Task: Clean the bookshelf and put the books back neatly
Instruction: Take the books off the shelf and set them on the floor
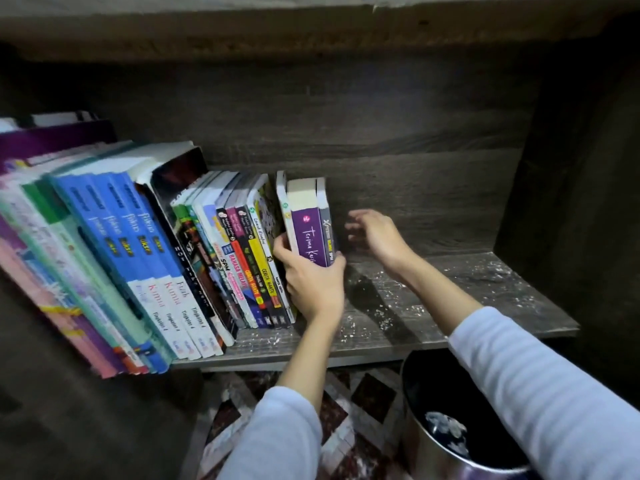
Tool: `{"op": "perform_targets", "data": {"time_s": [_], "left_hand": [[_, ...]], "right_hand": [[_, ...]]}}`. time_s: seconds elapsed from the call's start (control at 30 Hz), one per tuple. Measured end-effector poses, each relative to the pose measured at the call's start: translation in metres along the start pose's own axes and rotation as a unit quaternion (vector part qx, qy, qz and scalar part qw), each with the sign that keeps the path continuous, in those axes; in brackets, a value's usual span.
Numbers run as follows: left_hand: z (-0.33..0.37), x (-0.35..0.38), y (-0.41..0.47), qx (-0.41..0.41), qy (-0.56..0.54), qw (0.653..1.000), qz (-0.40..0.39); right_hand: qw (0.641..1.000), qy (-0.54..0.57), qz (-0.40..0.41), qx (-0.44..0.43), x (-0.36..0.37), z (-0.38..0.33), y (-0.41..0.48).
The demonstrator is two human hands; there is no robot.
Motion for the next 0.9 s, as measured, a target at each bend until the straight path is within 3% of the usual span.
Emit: {"op": "perform_targets", "data": {"time_s": [0.13, 0.4, 0.7, 0.9], "left_hand": [[-0.006, 0.001, 0.002, 0.019, 0.008, 1.000, 0.019], [-0.008, -0.008, -0.001, 0.063, -0.047, 0.996, 0.036], [0.047, -0.070, -0.011, 0.142, -0.159, 0.976, 0.038], [0.072, -0.139, -0.035, 0.140, -0.275, 0.951, 0.010]], "right_hand": [[0.996, -0.069, -0.047, 0.025, 0.005, 0.041, 0.003], [0.987, -0.117, -0.104, -0.045, 0.020, 0.047, -0.014], [0.975, -0.124, -0.074, -0.171, 0.013, -0.045, -0.061], [0.972, -0.149, -0.102, -0.150, 0.026, -0.116, -0.096]]}}
Point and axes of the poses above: each hand's wrist, its own y-axis towards the middle knuckle, its own x-axis out of the palm, z = x × y, the point moved 6 cm from there along y, towards the middle knuckle, and after that the axes turned 6 degrees about y, right-handed, at the moved point
